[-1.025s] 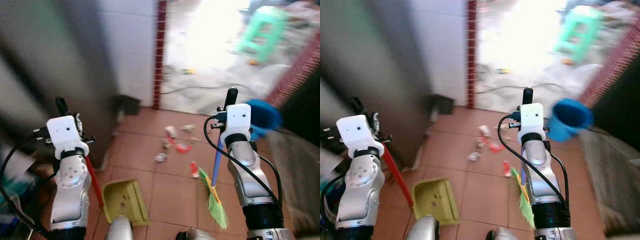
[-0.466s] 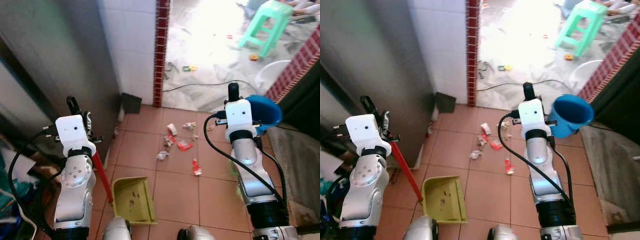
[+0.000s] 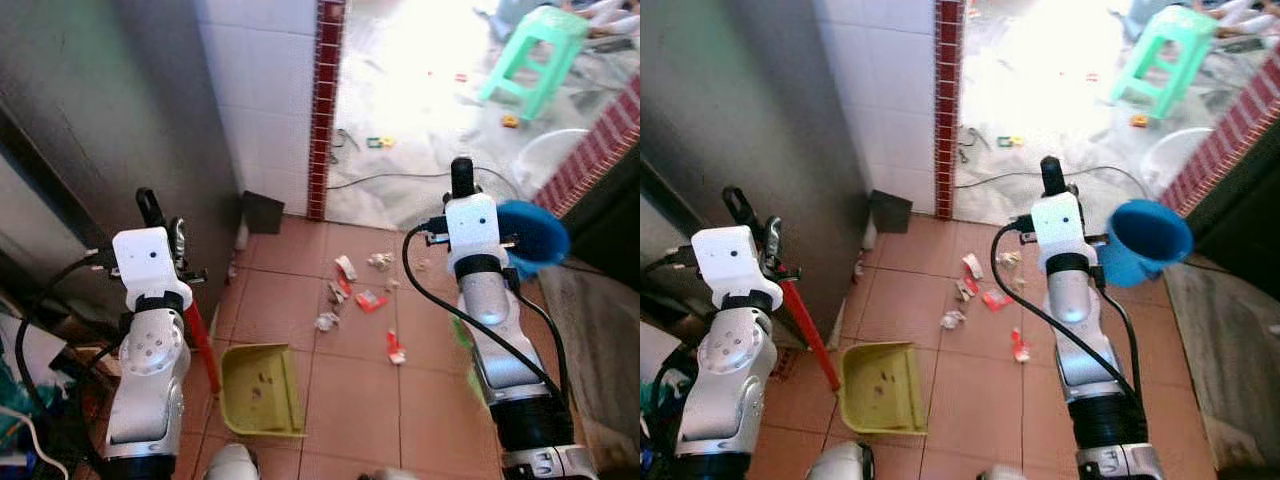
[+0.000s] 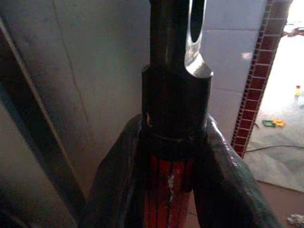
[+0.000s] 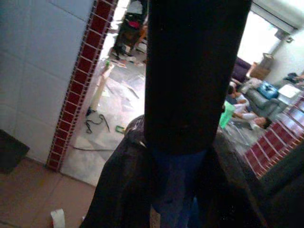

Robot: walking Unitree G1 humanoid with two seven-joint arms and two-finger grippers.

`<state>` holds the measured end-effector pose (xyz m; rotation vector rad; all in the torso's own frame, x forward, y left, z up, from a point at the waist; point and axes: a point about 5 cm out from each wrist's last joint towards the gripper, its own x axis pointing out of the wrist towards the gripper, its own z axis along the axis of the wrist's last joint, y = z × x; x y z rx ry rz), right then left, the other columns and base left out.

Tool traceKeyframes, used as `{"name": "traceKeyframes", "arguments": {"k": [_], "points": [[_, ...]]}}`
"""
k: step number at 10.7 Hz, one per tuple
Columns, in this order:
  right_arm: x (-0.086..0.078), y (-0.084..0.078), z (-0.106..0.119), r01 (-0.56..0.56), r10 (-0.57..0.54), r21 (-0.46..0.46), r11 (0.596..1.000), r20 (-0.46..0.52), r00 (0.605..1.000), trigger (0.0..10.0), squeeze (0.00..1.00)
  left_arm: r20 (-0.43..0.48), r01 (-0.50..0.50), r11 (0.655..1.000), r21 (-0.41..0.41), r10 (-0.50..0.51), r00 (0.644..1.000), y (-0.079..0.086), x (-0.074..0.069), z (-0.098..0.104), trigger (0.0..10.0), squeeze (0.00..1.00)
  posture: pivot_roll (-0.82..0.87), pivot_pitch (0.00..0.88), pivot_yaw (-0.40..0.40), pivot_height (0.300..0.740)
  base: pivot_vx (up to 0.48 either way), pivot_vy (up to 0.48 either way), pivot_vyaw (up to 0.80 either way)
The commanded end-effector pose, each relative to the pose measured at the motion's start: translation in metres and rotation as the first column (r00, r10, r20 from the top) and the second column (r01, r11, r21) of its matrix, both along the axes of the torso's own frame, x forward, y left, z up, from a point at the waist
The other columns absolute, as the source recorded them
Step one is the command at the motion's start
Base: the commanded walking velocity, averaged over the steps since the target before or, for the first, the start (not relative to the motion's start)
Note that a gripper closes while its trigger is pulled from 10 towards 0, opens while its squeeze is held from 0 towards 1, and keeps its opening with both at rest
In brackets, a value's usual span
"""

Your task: Sweep floor

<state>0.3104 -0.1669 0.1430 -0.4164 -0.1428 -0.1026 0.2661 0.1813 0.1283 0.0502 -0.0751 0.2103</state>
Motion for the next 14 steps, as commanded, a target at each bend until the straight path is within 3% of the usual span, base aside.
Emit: {"name": "traceKeyframes", "arguments": {"k": [1,5,10,13,14], "points": [[0.003,0.003,0.014,-0.007,0.009,-0.037,0.999,0.068,0.998,10.0,0.00,0.081,0.014,1.000,0.015,-0.016,0.997,-0.003,0.001,0.017,10.0,0.00,0.02,0.057,-0.052,0.740,0.465,0.000,0.00],[0.006,0.001,0.012,0.008,-0.005,-0.044,0.999,0.063,0.998,10.0,0.00,0.079,0.018,1.000,0.015,-0.019,0.997,-0.006,0.004,0.017,10.0,0.00,0.02,0.047,-0.050,0.740,0.423,0.000,0.00],[0.009,-0.001,0.002,0.032,-0.031,-0.031,0.999,0.009,0.999,10.0,0.00,0.100,0.008,0.994,0.110,-0.019,0.995,-0.005,0.003,0.022,10.0,0.00,0.02,0.052,-0.054,0.740,0.000,0.000,0.00],[0.008,-0.007,-0.015,0.085,-0.078,0.068,0.994,-0.092,0.993,10.0,0.00,0.075,0.052,0.988,0.144,-0.063,0.995,-0.010,0.008,0.010,10.0,0.00,0.02,0.066,-0.065,0.740,0.000,0.000,0.00],[0.006,-0.010,-0.024,0.124,-0.097,0.176,0.976,-0.158,0.983,10.0,0.00,0.047,0.048,0.991,0.126,-0.054,0.997,-0.009,0.016,0.000,10.0,0.00,0.01,0.076,-0.070,0.740,0.000,0.000,0.00]]}}
